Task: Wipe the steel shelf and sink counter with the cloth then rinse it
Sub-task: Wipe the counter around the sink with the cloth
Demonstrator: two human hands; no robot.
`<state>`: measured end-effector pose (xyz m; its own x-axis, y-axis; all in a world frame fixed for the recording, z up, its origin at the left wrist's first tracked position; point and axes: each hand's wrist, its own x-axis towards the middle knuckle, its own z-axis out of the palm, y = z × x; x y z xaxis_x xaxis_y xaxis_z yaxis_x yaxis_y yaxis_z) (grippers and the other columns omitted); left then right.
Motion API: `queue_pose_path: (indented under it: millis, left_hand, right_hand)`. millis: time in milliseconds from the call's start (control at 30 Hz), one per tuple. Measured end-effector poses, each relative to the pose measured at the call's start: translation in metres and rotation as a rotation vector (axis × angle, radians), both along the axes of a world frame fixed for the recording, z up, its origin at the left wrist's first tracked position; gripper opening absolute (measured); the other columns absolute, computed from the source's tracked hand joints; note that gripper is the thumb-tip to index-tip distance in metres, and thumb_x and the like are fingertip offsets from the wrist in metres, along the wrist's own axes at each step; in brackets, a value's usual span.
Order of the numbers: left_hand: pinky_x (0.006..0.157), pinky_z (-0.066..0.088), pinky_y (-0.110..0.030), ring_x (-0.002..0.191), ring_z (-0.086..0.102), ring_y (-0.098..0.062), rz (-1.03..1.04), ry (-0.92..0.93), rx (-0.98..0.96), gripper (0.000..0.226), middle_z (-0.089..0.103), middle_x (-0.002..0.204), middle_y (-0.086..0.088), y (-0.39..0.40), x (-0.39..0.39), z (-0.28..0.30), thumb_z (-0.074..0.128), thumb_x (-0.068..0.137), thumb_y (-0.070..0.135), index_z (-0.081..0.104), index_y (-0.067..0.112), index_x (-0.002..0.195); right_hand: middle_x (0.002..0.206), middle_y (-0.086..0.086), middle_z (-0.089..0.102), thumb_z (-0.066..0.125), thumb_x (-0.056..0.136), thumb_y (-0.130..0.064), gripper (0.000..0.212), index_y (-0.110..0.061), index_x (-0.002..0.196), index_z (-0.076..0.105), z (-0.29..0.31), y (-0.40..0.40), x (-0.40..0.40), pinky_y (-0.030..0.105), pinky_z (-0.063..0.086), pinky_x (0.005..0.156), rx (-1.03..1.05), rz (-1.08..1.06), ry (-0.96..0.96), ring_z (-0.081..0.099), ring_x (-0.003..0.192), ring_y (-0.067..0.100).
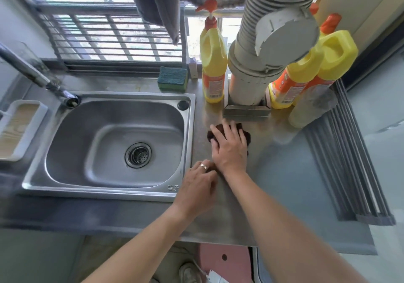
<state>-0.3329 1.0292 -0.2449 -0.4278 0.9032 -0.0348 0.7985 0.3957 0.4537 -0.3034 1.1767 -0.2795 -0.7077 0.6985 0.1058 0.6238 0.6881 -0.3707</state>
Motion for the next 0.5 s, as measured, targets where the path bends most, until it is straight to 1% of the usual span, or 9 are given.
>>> queue_pose_path:
  millis: [100, 167, 233, 333, 433, 500]
  left_hand:
    - [0.08, 0.044, -0.031, 0.096, 0.057, -0.022, 0.037, 0.049, 0.065, 0.012, 0.062, 0.101, 0.001, -0.013, -0.003, 0.0, 0.053, 0.08, 0.009, 0.061, 0.017, 0.076]
    - [0.082, 0.045, -0.034, 0.099, 0.057, -0.022, 0.106, 0.079, 0.092, 0.014, 0.062, 0.103, 0.0, -0.023, -0.003, 0.0, 0.049, 0.085, 0.012, 0.062, 0.016, 0.08]
    - [0.083, 0.047, -0.036, 0.103, 0.056, -0.023, 0.158, 0.098, 0.109, 0.02, 0.062, 0.106, -0.002, -0.032, -0.002, 0.001, 0.046, 0.089, 0.017, 0.065, 0.015, 0.084]
    - [0.083, 0.049, -0.039, 0.103, 0.058, -0.025, 0.156, 0.122, 0.114, 0.023, 0.062, 0.107, -0.004, -0.041, 0.002, 0.004, 0.044, 0.089, 0.018, 0.067, 0.013, 0.086]
    - [0.085, 0.049, -0.038, 0.096, 0.059, -0.026, 0.156, 0.131, 0.14, 0.019, 0.063, 0.101, -0.005, -0.047, 0.009, 0.006, 0.048, 0.087, 0.014, 0.066, 0.012, 0.081]
    - [0.085, 0.05, -0.038, 0.092, 0.057, -0.025, 0.167, 0.131, 0.156, 0.014, 0.063, 0.097, -0.005, -0.049, 0.012, 0.004, 0.055, 0.085, 0.006, 0.068, 0.01, 0.083]
  right_hand:
    - [0.159, 0.001, 0.043, 0.057, 0.096, -0.03, 0.04, -0.037, 0.136, 0.061, 0.001, -0.016, 0.0, 0.046, 0.022, 0.124, -0.052, 0.118, 0.051, 0.031, 0.151, 0.025]
    - [0.157, 0.001, 0.046, 0.06, 0.096, -0.03, 0.036, -0.036, 0.131, 0.065, 0.0, -0.028, 0.005, 0.045, 0.023, 0.124, -0.075, 0.197, 0.097, 0.033, 0.15, 0.025]
    - [0.156, 0.001, 0.048, 0.06, 0.095, -0.031, 0.035, -0.034, 0.129, 0.066, -0.001, -0.041, 0.012, 0.043, 0.023, 0.124, -0.092, 0.227, 0.136, 0.035, 0.15, 0.024]
    - [0.156, -0.001, 0.047, 0.056, 0.096, -0.032, 0.035, -0.034, 0.13, 0.065, -0.003, -0.058, 0.029, 0.042, 0.024, 0.124, -0.099, 0.249, 0.145, 0.035, 0.15, 0.021]
    - [0.155, -0.002, 0.048, 0.056, 0.095, -0.029, 0.038, -0.034, 0.132, 0.063, -0.003, -0.072, 0.053, 0.042, 0.033, 0.118, -0.095, 0.297, 0.151, 0.039, 0.147, 0.019]
    - [0.154, -0.004, 0.05, 0.058, 0.094, -0.028, 0.043, -0.035, 0.137, 0.06, -0.002, -0.084, 0.071, 0.039, 0.038, 0.11, -0.103, 0.282, 0.153, 0.043, 0.144, 0.014]
